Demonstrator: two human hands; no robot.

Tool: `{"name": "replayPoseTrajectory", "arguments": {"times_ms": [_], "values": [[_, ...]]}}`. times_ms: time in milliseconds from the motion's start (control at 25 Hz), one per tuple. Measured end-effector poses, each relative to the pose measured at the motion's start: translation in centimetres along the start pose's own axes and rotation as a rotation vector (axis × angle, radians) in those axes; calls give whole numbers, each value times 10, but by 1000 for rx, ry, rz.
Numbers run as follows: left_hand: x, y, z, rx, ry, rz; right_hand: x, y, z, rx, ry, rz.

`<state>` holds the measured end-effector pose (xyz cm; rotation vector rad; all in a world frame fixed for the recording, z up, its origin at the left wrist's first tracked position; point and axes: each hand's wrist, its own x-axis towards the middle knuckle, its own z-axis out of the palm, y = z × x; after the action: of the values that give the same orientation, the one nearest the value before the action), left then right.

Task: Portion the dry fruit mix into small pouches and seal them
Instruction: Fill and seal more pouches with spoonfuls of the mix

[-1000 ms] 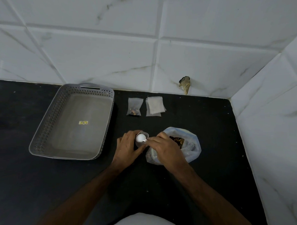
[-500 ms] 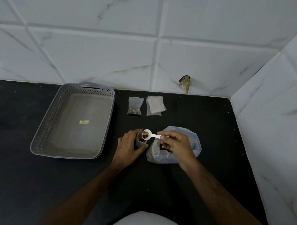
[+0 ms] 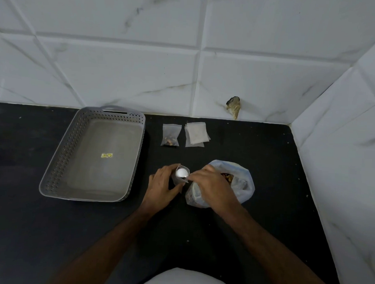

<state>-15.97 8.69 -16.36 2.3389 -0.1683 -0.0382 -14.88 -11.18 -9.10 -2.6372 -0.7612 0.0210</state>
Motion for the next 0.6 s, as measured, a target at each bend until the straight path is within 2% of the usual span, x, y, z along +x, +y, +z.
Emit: {"name": "replayPoseTrajectory", "arguments": {"times_ms": [40,80,200,280,360,440,600], "values": [[0,-1,0,-6,3,3,0,0,5,-221,-39,-158],[0,-1,-1,-13,3,8,-3,0,9,-331,-24,-269],[0,-4,-3,-18,-10,19,-13,4,15,-330,68,-340],[-1,-4,-3,-15,-10,19,-20,8,19,-274,108,-295],[-1,-4,-2,-21,-7,14,-20,12,21,-190,147,-208],[0,-4,-2,-15,-9,12,-18,11,18,3,187,-73],[4,-5,-5,-3,-27,4,-11,4,2,639,171,490]]}}
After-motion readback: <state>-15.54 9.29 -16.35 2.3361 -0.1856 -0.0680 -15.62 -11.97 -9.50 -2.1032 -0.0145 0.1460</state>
